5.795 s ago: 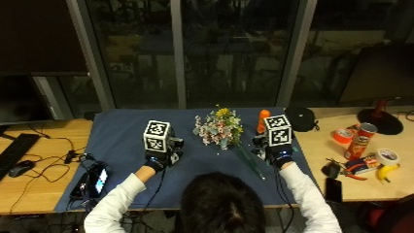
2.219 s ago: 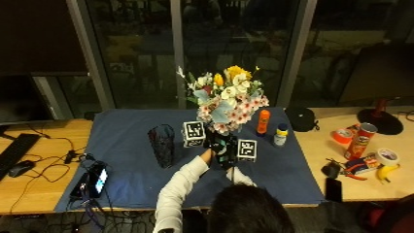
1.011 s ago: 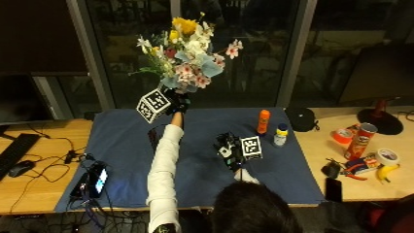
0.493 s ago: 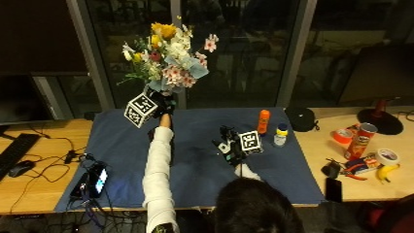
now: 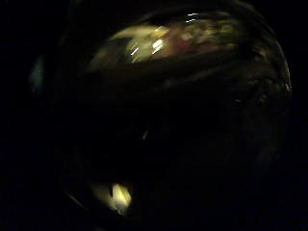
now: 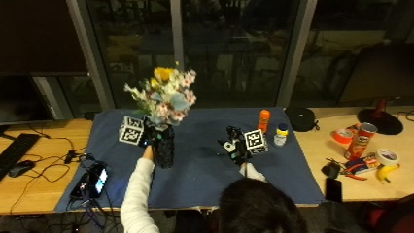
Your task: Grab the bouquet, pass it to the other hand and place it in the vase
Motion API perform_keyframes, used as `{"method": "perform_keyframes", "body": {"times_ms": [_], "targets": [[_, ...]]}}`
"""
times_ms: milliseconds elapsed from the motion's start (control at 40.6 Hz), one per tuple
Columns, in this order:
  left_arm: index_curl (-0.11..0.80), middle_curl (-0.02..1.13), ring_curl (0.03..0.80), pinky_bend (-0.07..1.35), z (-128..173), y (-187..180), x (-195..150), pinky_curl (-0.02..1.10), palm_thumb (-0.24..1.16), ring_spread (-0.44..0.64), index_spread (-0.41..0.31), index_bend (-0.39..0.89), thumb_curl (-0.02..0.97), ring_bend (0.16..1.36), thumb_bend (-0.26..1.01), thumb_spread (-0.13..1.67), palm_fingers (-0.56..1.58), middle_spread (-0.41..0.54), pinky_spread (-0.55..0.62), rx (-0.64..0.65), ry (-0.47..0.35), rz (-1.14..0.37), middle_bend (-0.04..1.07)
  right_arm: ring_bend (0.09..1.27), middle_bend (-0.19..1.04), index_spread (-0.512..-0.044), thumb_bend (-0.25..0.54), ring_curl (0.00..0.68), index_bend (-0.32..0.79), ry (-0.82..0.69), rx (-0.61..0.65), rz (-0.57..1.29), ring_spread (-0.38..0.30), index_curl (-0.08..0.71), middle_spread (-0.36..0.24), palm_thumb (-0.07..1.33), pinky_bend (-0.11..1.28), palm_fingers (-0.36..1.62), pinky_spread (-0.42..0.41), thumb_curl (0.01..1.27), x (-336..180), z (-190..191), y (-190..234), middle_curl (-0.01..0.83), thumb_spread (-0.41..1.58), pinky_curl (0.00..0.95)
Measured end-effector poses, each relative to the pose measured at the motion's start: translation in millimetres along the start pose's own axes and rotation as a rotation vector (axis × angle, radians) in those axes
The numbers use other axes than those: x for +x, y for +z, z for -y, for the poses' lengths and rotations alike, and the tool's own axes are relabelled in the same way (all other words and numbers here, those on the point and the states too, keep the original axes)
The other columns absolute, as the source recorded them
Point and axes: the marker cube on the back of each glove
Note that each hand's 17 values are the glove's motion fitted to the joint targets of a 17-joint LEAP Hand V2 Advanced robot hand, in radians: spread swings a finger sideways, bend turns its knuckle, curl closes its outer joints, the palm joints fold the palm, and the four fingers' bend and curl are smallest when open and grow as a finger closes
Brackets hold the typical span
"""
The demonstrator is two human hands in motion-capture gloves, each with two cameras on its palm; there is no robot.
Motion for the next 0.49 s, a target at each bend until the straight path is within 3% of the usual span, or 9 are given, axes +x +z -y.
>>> {"method": "perform_keyframes", "body": {"times_ms": [25, 49, 74, 99, 123, 222, 370, 493], "targets": [[0.595, 0.58, 0.472, 0.43, -1.3, 2.2, -22.6, 0.43, 0.75, -0.3, -0.272, 0.26, 0.758, 0.7, -0.08, 0.47, 0.77, -0.285, -0.28, -0.073, -0.03, 0.036, 0.69, 0.44, 0.18, -0.319, -0.019, 0.372, 0.12, 0.03, -0.008, -0.014, -0.094, 0.245, -0.072, 0.84, 0.45, 0.5, 0.029, 0.62, -3.3, -5.4, -2.9, 0.364, 1.0, 0.36], [0.556, 0.58, 0.469, 0.37, -2.7, 3.6, -45.3, 0.44, 0.65, -0.15, -0.171, 0.11, 0.721, 0.6, -0.12, 0.55, 0.07, -0.209, -0.1, -0.127, -0.056, 0.057, 0.64, 0.44, 0.19, -0.319, -0.02, 0.37, 0.12, 0.065, -0.017, -0.025, -0.093, 0.246, -0.071, 0.83, 0.45, 0.49, 0.036, 0.62, -9.3, -12.3, -6.3, 0.364, 1.0, 0.358], [0.561, 0.62, 0.573, 0.49, -5.0, 4.2, -66.1, 0.54, 0.61, -0.05, -0.114, 0.05, 0.701, 0.66, -0.12, 0.59, -0.32, -0.09, -0.01, -0.164, -0.074, 0.06, 0.52, 0.44, 0.18, -0.318, -0.02, 0.371, 0.12, 0.095, -0.03, -0.026, -0.087, 0.247, -0.067, 0.83, 0.44, 0.49, 0.038, 0.62, -15.4, -18.9, -9.3, 0.364, 1.0, 0.356], [0.541, 0.63, 0.56, 0.47, -8.3, 3.8, -83.1, 0.53, 0.59, 0.0, -0.08, 0.05, 0.685, 0.65, -0.11, 0.62, -0.32, -0.051, 0.05, -0.189, -0.083, 0.053, 0.5, 0.43, 0.18, -0.318, -0.02, 0.37, 0.13, 0.113, -0.043, -0.015, -0.085, 0.248, -0.066, 0.83, 0.44, 0.49, 0.04, 0.62, -19.3, -23.9, -11.5, 0.365, 1.0, 0.358], [0.508, 0.57, 0.518, 0.46, -12.4, 2.5, -95.4, 0.5, 0.58, 0.06, -0.048, 0.04, 0.67, 0.62, -0.09, 0.65, -0.42, 0.036, 0.1, -0.205, -0.082, 0.043, 0.38, 0.43, 0.18, -0.316, -0.02, 0.37, 0.13, 0.121, -0.055, 0.0, -0.083, 0.251, -0.065, 0.83, 0.43, 0.48, 0.046, 0.62, -20.3, -27.0, -13.0, 0.364, 1.01, 0.355], [0.41, 0.41, 0.37, 0.38, -24.2, -6.9, -109.6, 0.38, 0.58, 0.24, 0.033, 0.02, 0.627, 0.52, -0.04, 0.74, -0.32, 0.188, 0.27, -0.223, -0.012, 0.072, 0.21, 0.41, 0.18, -0.314, -0.019, 0.364, 0.15, 0.135, -0.063, 0.022, -0.068, 0.259, -0.056, 0.83, 0.41, 0.46, 0.061, 0.61, -10.6, -30.0, -17.8, 0.361, 1.01, 0.354], [0.315, 0.33, 0.305, 0.34, -33.6, -18.9, -96.0, 0.32, 0.57, 0.39, 0.092, 0.03, 0.57, 0.49, -0.04, 0.82, -0.25, 0.308, 0.41, -0.185, 0.133, 0.143, 0.17, 0.4, 0.18, -0.31, -0.019, 0.357, 0.14, 0.139, -0.053, 0.003, -0.055, 0.267, -0.046, 0.83, 0.4, 0.45, 0.075, 0.61, 1.1, -26.4, -23.3, 0.357, 1.01, 0.35], [0.263, 0.31, 0.294, 0.32, -39.4, -23.6, -90.7, 0.31, 0.55, 0.46, 0.115, 0.04, 0.529, 0.49, -0.04, 0.85, -0.24, 0.349, 0.48, -0.169, 0.181, 0.186, 0.16, 0.4, 0.18, -0.307, -0.019, 0.353, 0.14, 0.112, -0.037, 0.021, -0.046, 0.27, -0.04, 0.83, 0.39, 0.44, 0.085, 0.61, 7.0, -20.8, -24.2, 0.355, 1.01, 0.348]]}}
